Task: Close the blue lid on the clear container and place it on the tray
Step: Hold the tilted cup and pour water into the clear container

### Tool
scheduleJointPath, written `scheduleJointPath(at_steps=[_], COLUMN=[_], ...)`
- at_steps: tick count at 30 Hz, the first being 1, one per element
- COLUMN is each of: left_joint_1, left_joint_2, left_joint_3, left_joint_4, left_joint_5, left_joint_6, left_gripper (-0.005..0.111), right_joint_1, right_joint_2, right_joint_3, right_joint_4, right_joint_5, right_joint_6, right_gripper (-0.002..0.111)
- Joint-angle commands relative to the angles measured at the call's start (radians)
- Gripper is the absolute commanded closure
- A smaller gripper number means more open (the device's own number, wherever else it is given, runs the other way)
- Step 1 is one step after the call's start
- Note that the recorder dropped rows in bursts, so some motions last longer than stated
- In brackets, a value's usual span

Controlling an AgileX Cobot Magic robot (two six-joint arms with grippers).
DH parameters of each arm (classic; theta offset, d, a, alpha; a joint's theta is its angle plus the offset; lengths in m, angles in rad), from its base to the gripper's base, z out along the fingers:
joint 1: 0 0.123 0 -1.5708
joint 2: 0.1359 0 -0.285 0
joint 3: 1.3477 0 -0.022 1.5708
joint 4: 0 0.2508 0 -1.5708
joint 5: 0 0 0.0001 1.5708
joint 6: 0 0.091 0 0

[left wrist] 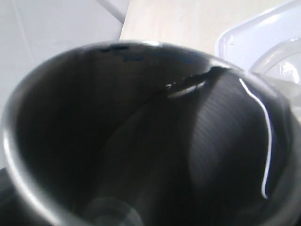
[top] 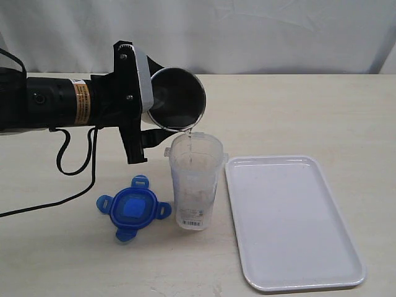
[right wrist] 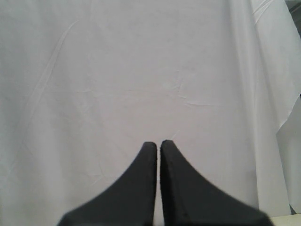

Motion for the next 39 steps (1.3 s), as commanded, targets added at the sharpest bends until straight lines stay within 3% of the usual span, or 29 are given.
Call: scheduleJointPath(at_steps=[1,39], left_joint_1=[-0.002,-0.002], left_joint_2=[-0.012,-0.012], left_joint_3=[-0.013,-0.013], left_joint_4=[-0.020,-0.020], left_joint_5=[-0.027,-0.005], left_joint_6=[0.004,0.023], left_gripper=[0.107,0.107], right_joint_1=[0.003,0.003], right_joint_2=[-0.005,-0.005], right_joint_3=[0.001,0.001], right_joint_4=[-0.002,-0.002], right_joint_5=[0.009,0.009], right_joint_6=[0.002,0.002], right_gripper=[0.104,0.104])
